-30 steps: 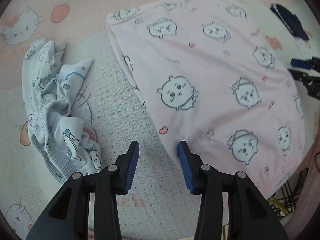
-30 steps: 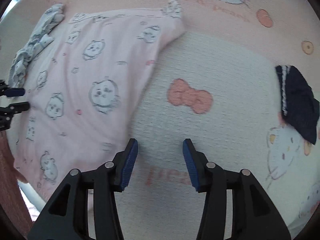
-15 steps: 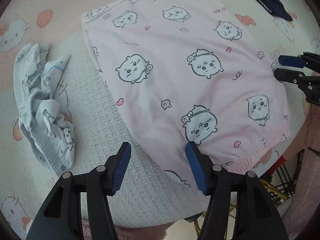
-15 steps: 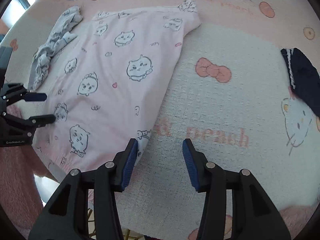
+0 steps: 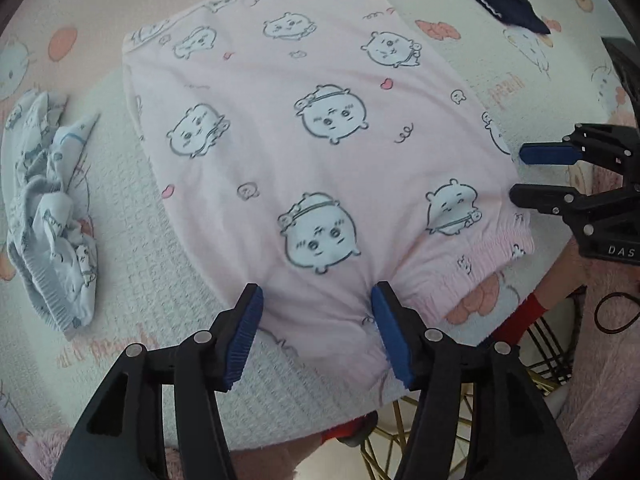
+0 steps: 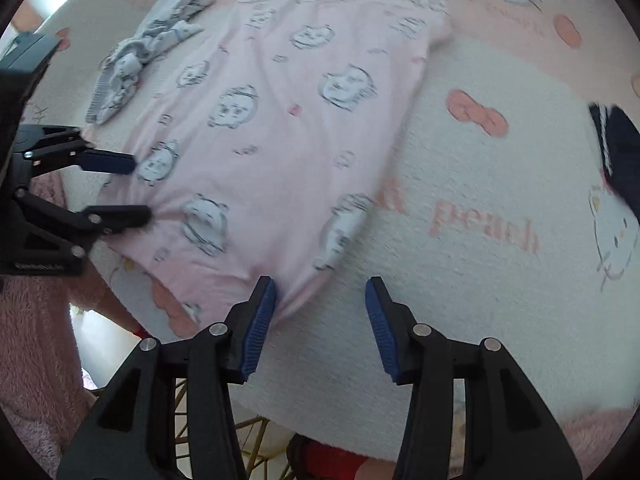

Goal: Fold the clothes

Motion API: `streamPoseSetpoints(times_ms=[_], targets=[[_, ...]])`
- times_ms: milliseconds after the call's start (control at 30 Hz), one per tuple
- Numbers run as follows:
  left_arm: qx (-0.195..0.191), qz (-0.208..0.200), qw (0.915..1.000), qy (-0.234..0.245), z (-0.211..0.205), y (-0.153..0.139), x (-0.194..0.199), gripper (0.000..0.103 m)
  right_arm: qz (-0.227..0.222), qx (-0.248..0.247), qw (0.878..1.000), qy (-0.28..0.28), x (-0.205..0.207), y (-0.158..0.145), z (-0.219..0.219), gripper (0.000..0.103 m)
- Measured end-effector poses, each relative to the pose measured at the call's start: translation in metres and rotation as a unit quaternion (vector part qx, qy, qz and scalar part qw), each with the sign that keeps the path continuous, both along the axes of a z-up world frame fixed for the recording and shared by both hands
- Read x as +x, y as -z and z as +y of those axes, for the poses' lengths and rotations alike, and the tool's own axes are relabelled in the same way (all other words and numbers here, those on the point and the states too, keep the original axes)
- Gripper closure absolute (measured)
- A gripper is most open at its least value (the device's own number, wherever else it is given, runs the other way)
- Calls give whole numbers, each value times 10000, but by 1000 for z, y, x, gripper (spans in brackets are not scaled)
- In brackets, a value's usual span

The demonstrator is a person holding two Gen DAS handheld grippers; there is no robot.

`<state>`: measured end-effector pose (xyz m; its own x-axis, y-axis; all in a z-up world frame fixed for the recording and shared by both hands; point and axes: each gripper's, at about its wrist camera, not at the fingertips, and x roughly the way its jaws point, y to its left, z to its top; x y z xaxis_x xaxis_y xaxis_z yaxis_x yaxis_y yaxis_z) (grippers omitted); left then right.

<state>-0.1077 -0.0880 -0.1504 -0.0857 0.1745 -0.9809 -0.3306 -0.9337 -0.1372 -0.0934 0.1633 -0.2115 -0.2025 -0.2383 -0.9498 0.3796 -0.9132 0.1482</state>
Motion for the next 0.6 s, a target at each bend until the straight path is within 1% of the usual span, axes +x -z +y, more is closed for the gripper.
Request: streamPoseSetpoints(times_ms=[33,67,100,133,200,267,333,400,467,533,567,600], targets=[[320,-192,9992,-135,-9,-5,-2,45,-50,-81,9998,158,0,-2,7,56],[1222,-433,9909,-354,-20,-13,-7,45,-93,-162,9993,315,0,-3,13,56],[1875,-473,9798,-507,-30,-23,-12,45,8,-253,9988,426,0,-8,17,56],[2009,-257,9777,-562,-35,-35,-16,45,108,-346,9979,538,0,-13,21,56],[1435,311,9873,-614,-42,-50,-23,45,264,-551,9948,812,-2,-20,29,56],[853,876,9903,-662,-49,-65,-30,45,378,-629,9920,1027,-9,-25,34,56],[558,1070,9898,-755,-54,-66,-51,45,470,-610,9903,1159,-20,-29,37,56],[384,1228,9886,-776,-37,-45,-76,45,520,-461,9913,1121,-41,-32,39,56],[156,1355,9878,-757,-26,-32,-99,45,613,-348,9915,1093,-64,-37,41,56],[-109,1392,9878,-688,-14,-17,-121,45,696,-298,9917,1036,-95,-41,43,56],[-151,1396,9879,-652,0,-5,-129,45,720,-261,9917,1033,-110,-41,44,56],[-134,1392,9881,-646,4,2,-138,45,741,-226,9916,1033,-125,-41,45,56]])
